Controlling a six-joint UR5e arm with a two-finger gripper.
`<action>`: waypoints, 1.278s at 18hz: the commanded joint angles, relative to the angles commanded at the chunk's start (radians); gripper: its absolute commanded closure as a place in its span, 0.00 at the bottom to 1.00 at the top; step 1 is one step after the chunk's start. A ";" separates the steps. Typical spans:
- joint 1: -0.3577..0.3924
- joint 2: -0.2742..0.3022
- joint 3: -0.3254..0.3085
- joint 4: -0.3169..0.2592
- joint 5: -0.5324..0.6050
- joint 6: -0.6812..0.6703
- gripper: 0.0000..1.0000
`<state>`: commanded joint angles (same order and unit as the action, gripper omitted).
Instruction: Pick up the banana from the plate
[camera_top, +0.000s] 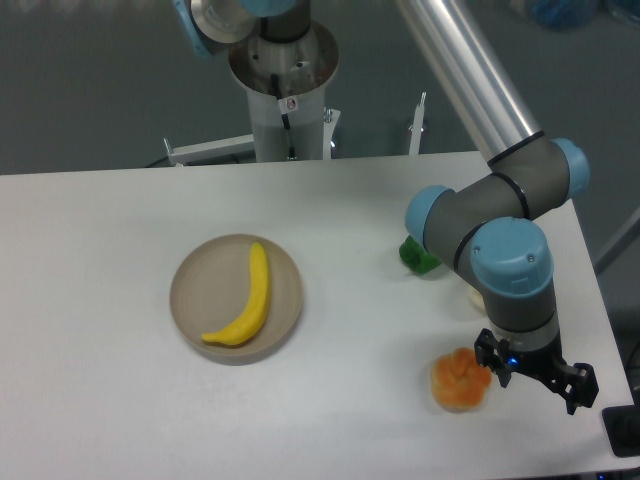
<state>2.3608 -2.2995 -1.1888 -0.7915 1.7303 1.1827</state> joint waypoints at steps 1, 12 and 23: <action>0.002 0.000 -0.006 0.002 0.000 -0.001 0.00; 0.003 0.006 -0.041 0.002 0.002 0.000 0.00; -0.055 0.270 -0.293 -0.216 -0.028 -0.259 0.00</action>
<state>2.3057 -2.0297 -1.4815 -1.0078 1.7027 0.9237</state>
